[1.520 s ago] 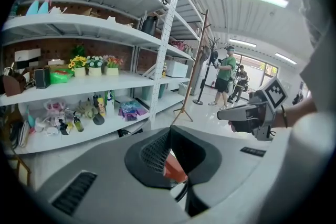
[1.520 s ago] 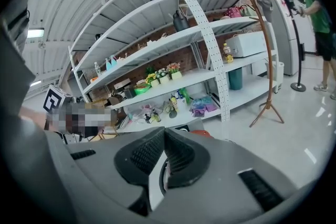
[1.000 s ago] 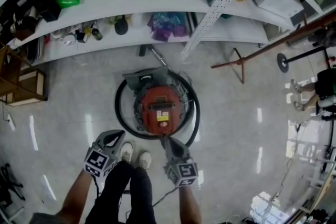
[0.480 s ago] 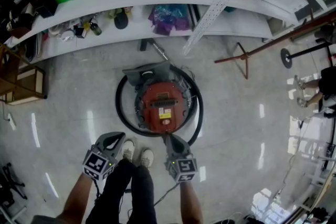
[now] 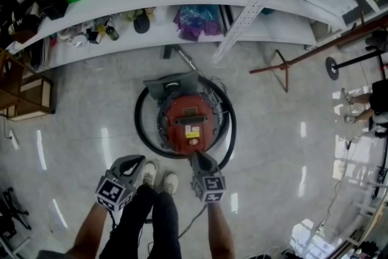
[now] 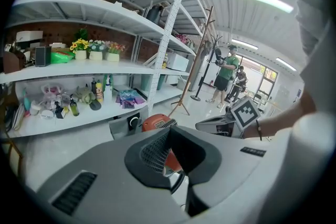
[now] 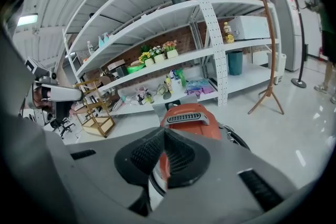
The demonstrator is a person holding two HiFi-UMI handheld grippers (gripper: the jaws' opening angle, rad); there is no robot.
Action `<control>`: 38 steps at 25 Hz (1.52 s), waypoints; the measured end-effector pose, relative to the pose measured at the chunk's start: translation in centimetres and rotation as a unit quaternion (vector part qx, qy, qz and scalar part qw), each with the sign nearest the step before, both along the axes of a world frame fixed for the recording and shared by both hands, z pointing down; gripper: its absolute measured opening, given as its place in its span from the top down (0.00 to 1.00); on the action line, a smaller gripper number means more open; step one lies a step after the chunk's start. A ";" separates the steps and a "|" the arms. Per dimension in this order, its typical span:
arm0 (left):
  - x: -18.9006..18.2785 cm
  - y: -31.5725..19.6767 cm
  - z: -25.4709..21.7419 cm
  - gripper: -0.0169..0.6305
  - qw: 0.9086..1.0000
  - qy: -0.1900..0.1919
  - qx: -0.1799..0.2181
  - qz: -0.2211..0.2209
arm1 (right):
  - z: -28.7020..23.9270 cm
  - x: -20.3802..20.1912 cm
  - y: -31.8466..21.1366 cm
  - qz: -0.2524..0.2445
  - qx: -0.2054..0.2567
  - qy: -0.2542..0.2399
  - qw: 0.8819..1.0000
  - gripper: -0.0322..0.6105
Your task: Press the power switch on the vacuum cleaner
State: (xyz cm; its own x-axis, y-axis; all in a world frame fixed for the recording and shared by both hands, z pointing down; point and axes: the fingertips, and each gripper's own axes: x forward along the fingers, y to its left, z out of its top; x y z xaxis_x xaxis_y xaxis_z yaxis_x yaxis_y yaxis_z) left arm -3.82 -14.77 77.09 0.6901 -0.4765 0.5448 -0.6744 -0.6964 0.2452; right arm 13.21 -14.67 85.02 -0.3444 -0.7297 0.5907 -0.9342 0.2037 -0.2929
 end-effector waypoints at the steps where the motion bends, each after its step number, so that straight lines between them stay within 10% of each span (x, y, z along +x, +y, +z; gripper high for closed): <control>1: 0.0 0.0 0.1 0.96 1.000 -0.001 0.001 0.002 | 0.3 0.0 -0.1 0.001 -0.002 0.000 1.000 0.93; 38: -1.0 1.1 2.3 0.96 1.000 -0.007 -0.024 -0.015 | 10.1 -0.2 -1.0 0.012 -0.058 0.014 0.998 0.93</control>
